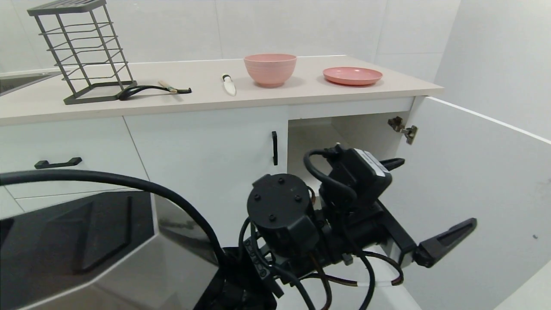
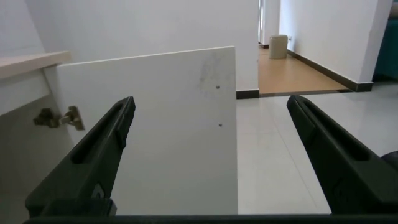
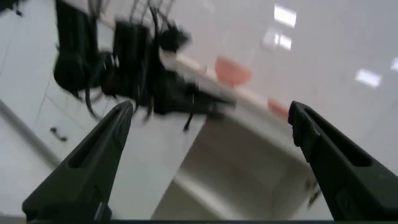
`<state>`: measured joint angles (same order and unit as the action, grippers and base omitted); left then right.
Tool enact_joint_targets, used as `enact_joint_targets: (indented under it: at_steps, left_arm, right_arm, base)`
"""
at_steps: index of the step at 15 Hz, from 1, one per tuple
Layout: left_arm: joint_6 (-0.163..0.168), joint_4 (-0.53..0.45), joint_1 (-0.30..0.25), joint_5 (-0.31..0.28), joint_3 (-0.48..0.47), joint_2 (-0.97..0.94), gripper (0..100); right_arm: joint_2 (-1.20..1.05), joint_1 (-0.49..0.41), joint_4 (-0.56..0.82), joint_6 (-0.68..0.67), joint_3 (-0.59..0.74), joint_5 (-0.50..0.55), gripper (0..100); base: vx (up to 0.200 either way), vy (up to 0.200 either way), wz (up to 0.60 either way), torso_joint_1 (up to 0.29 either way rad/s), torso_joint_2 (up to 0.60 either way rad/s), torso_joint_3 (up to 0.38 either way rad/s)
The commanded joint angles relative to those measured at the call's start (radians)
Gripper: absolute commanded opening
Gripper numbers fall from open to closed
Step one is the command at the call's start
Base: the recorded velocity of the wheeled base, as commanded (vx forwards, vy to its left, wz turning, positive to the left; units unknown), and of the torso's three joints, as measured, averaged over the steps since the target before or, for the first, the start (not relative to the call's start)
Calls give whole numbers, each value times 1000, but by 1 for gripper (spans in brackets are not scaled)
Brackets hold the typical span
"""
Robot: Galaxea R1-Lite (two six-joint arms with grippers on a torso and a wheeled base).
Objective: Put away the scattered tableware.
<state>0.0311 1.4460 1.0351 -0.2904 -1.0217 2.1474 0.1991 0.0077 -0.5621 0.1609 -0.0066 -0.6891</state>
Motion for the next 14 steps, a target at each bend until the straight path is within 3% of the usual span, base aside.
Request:
enact_joint_targets:
  at_steps: [1,2,4,6,8,11,12,13,14]
  left_arm:
    - [0,25,-43,-1,91,-84,100]
    - [0,40,-66,-1,172,-143,100]
    - [0,51,-95,-12,279,-215,100]
    - [0,83,-124,-15,374,-274,100]
    - [0,111,-176,-15,477,-354,100]
    - [1,113,-306,-52,604,-509,100]
    - [1,111,-386,-76,686,-604,100]
    - [1,111,-412,-78,713,-632,100]
    - [1,108,-497,-79,815,-741,100]
  right_arm:
    - [-144,-34,120,-18,-13,82,100]
    - [-144,-34,182,-63,-1,214,100]
    - [-162,-17,340,-75,7,350,100]
    - [-199,-9,510,-73,7,424,100]
    - [-199,-9,516,-81,4,479,100]
    - [-198,-9,521,-169,2,548,100]
    - [-199,-9,521,-178,2,550,100]
    - [-199,-9,519,-181,2,551,100]
    - [-199,-11,521,-169,4,612,100]
  base:
    - [0,0,0,0,0,0]
    - [0,0,0,0,0,0]
    - [0,0,0,0,0,0]
    - [0,0,0,0,0,0]
    - [0,0,0,0,0,0]
    - [0,0,0,0,0,0]
    - [0,0,0,0,0,0]
    - [0,0,0,0,0,0]
    - [0,0,0,0,0,0]
